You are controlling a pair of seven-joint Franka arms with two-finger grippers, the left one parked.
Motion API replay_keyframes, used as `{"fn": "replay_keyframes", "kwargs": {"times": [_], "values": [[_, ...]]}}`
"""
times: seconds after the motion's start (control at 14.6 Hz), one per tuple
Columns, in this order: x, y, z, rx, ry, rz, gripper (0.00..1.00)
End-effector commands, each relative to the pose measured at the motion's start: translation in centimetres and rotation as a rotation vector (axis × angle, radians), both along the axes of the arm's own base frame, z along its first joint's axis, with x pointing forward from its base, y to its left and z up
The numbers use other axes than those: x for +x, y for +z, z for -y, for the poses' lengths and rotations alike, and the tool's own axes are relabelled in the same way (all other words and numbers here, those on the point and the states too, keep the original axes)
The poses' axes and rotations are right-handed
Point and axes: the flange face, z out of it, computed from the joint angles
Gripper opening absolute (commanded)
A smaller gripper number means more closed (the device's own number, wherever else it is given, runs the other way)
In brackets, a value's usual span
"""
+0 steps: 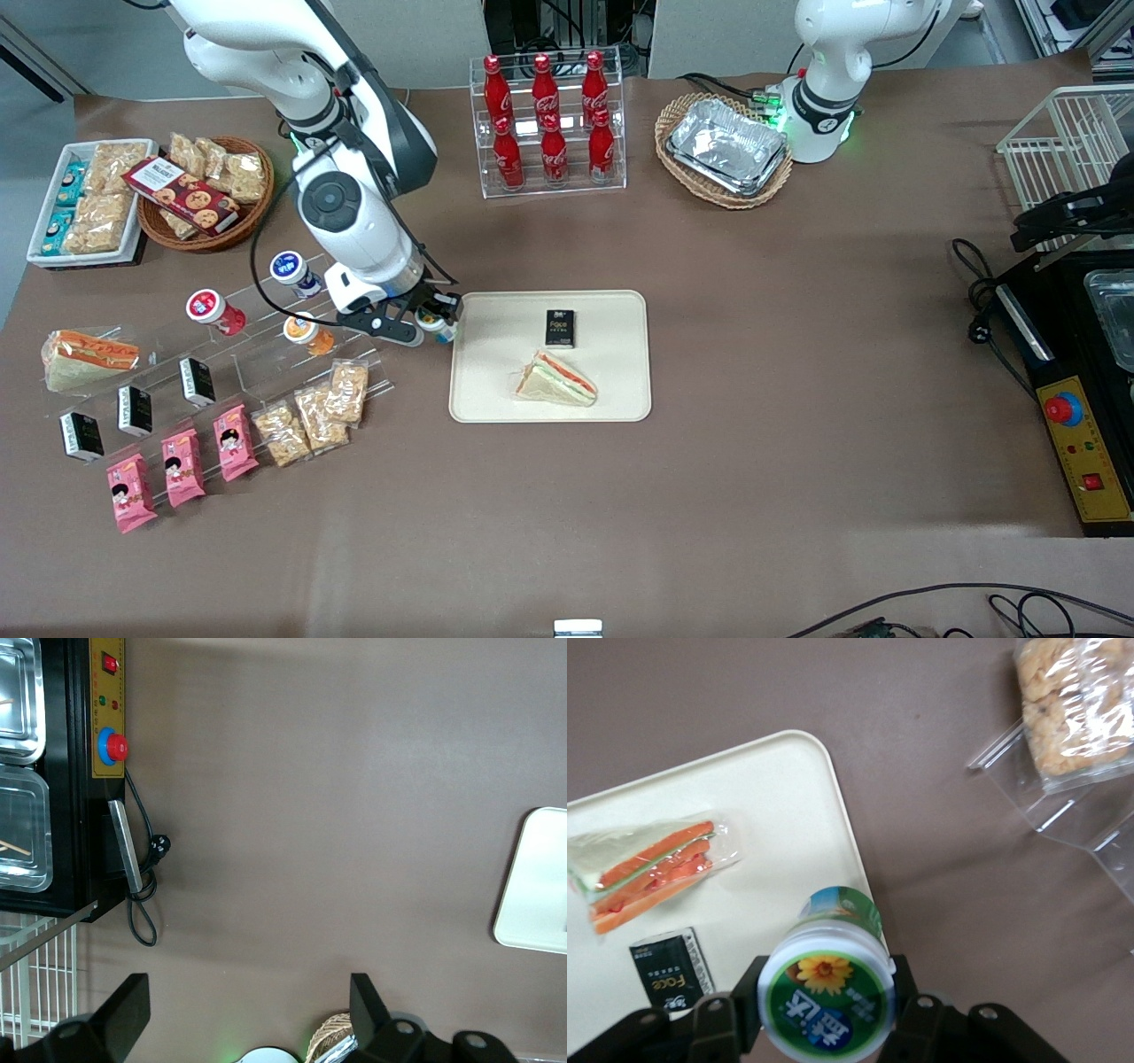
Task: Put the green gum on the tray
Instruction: 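Lower the gum tub onto the tray beside the black box and release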
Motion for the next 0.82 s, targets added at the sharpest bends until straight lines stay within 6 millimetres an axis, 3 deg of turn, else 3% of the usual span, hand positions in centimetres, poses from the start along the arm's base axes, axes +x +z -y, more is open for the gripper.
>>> {"fn": "replay_keyframes", "kwargs": {"times": [0.0,0.41,0.75], "values": [[-0.5,-3.0,-1.1,0.005,-0.038,0.014,0.27],[-2.0,-7.6,-4.1,-0.005,-0.034,0.014,0.27],[-2.8,-9.2,-4.9,-0.019,-0.019,-0.003,0.27]]}}
